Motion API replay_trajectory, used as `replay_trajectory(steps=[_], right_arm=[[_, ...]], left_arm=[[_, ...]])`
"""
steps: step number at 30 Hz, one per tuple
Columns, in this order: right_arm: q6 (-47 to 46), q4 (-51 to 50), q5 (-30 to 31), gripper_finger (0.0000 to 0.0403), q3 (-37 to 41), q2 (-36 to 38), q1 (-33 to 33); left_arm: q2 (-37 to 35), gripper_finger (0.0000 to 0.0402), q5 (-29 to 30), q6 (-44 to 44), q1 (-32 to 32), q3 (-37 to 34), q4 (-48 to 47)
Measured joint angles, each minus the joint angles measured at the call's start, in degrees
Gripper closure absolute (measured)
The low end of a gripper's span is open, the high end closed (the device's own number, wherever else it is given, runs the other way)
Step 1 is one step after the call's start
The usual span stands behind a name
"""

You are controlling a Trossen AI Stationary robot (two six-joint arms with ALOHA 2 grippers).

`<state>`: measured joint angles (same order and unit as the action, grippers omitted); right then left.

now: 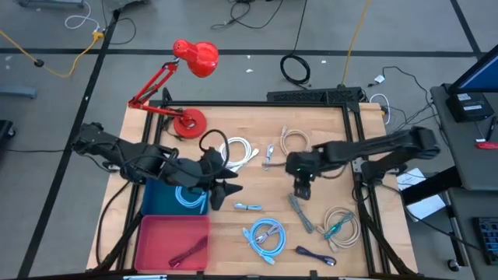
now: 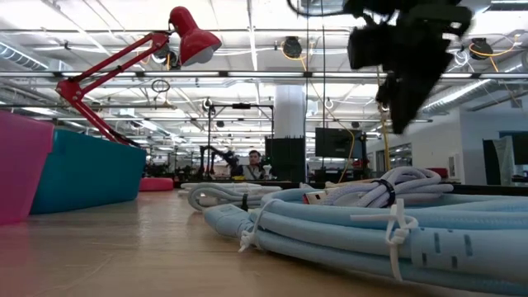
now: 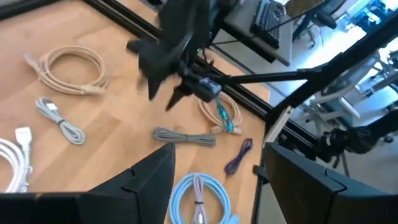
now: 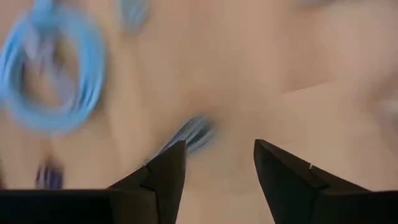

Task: Pick & Place USB Port
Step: Put the top brown HDMI cable into the blue bin

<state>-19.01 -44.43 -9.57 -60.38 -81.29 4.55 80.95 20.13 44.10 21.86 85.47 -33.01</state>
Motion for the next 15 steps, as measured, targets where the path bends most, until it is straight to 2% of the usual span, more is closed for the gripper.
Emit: replay_trajectory(steps=[2, 5, 8, 11, 13, 15], right_arm=[[4.8, -3.0, -2.4, 0.0229, -0.8, -3.5, 0.9], [9.9, -7.3, -1.5, 0.0234, -2.3, -6.6, 2.2], [12.6, -7.5, 2.8, 0.0236, -2.7, -6.7, 3.1], [16.0, -6.9, 10.4, 0.0237, -2.7, -5.5, 2.5], [17.8, -5.6, 15.5, 0.0237, -2.7, -4.5, 0.5], [19.9, -4.5, 17.6, 0.0237, -2.7, -3.9, -3.5]], left_arm=[[0.0, 0.0153, -0.1, -0.2, 0.6, 0.0, 0.0], [0.0, 0.0153, 0.8, -0.3, 1.8, 0.0, -0.3], [0.0, 0.0153, 2.9, -0.2, 3.5, 0.0, -0.3], [0.0, 0.0153, 4.3, -0.8, 4.6, 0.0, -0.3], [0.0, 0.0153, 4.9, -1.0, 4.9, 0.0, -0.5], [0.0, 0.0153, 5.5, -0.9, 5.0, 0.0, -1.4]])
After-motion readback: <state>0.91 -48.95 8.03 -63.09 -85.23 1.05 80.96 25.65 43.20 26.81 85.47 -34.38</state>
